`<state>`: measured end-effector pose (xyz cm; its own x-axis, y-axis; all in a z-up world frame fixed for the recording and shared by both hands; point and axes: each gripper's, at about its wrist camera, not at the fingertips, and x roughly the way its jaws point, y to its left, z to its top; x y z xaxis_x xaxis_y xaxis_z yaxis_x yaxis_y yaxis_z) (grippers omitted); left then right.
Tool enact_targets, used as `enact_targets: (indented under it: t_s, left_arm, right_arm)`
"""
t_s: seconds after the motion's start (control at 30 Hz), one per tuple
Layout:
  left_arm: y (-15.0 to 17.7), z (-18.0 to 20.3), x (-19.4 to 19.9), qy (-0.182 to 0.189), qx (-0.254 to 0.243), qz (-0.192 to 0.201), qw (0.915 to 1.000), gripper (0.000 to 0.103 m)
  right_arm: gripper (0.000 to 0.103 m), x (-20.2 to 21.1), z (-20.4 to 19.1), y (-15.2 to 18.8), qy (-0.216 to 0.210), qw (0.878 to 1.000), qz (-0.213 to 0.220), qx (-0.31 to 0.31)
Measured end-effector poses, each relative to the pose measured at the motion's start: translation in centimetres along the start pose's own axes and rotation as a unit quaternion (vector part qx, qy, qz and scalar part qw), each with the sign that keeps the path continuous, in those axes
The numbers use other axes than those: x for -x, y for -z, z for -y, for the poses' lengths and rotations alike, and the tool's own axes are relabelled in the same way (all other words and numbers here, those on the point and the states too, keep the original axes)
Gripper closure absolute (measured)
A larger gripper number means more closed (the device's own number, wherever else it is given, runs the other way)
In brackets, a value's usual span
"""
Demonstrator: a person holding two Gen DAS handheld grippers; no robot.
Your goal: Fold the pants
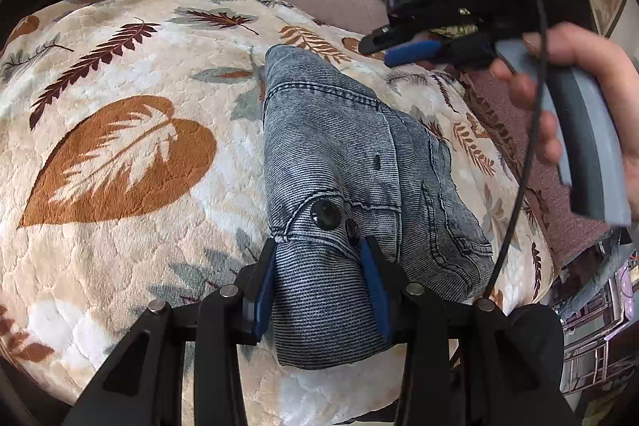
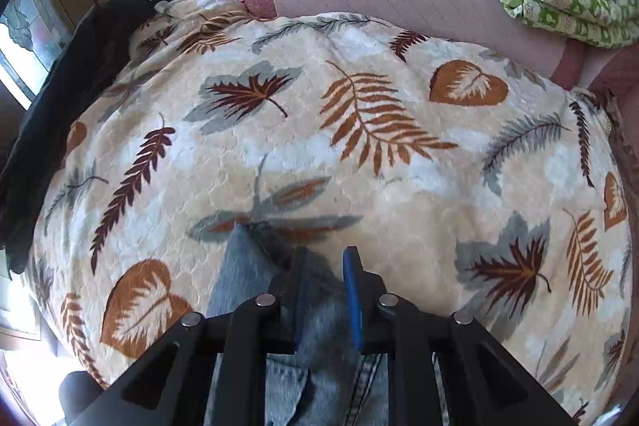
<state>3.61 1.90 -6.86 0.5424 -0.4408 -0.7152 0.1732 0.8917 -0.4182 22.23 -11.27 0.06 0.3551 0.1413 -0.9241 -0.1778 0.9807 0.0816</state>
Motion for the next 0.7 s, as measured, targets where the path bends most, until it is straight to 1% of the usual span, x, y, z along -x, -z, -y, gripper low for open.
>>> enact_targets:
  t_s: [0.03, 0.1, 0.13, 0.17, 0.2, 0.23, 0.27, 0.33, 0.4, 0.43, 0.5, 0.53, 0.6, 0.63, 0.67, 0.7]
  left_arm:
    - [0.0, 0.0, 0.0, 0.0, 0.0, 0.0, 1.0, 0.06]
    - [0.1, -0.2, 0.0, 0.001, 0.005, 0.001, 1.0, 0.058]
    - [0.1, -0.3, 0.1, 0.004, 0.009, 0.001, 0.9999, 0.058]
    - [0.1, -0.5, 0.2, 0.007, 0.014, 0.001, 0.9999, 0.054]
    - [0.1, -0.5, 0.3, 0.01, 0.018, 0.0, 0.9998, 0.047]
    - [0.2, -0.7, 0.5, 0.014, 0.023, 0.0, 0.9996, 0.043]
    - [0.3, -0.8, 0.7, 0.016, 0.026, 0.002, 0.9995, 0.035]
    - [0.5, -1.0, 1.6, 0.014, 0.021, 0.014, 0.9996, 0.034]
    - [0.3, -1.2, 2.7, 0.016, 0.018, 0.03, 0.9993, 0.033]
    - [0.1, -1.4, 3.2, 0.015, 0.019, 0.042, 0.9988, 0.032]
    - [-0.3, -2.2, 4.2, 0.008, 0.034, 0.063, 0.9974, 0.023]
    - [-0.7, -2.6, 4.4, 0.006, 0.043, 0.068, 0.9968, 0.022]
    - [-1.7, -3.7, 4.1, 0.008, 0.063, 0.058, 0.9963, 0.021]
    - [-2.3, -4.3, 3.7, 0.013, 0.075, 0.048, 0.9959, 0.021]
    - [-2.8, -4.8, 3.2, 0.027, 0.091, 0.036, 0.9949, 0.021]
    - [-3.2, -5.4, 2.7, 0.048, 0.108, 0.021, 0.9927, 0.021]
  right_arm:
    - [0.066, 0.0, 0.5, 1.3, -0.012, 1.0, -0.004, -0.014]
    - [0.047, -0.4, 1.8, 4.1, -0.026, 0.999, -0.017, -0.035]
    - [0.041, -1.1, 2.5, 5.6, -0.023, 0.998, -0.028, -0.042]
    - [0.031, -2.4, 3.1, 7.0, -0.016, 0.997, -0.056, -0.042]
    - [0.03, -3.6, 3.7, 8.1, -0.027, 0.996, -0.078, -0.036]
    - [0.03, -3.7, 4.2, 8.6, -0.042, 0.996, -0.07, -0.037]
    - [0.03, -2.9, 4.7, 8.6, -0.057, 0.996, -0.057, -0.049]
    - [0.03, -0.9, 5.5, 8.7, -0.075, 0.993, -0.04, -0.083]
    - [0.03, 1.5, 6.5, 9.3, -0.079, 0.993, -0.001, -0.089]
    - [0.029, 2.4, 7.3, 9.8, -0.078, 0.992, 0.011, -0.094]
    - [0.022, 3.1, 9.6, 11.4, -0.078, 0.99, 0.016, -0.117]
    - [0.022, 3.0, 10.9, 12.3, -0.081, 0.988, 0.011, -0.133]
    - [0.022, 2.1, 13.8, 14.1, -0.102, 0.98, -0.006, -0.169]
    - [0.022, 1.7, 15.1, 14.9, -0.121, 0.974, -0.013, -0.188]
    - [0.022, 1.2, 16.2, 15.8, -0.144, 0.967, -0.018, -0.209]
    - [0.022, 0.7, 17.1, 16.4, -0.173, 0.958, -0.019, -0.226]
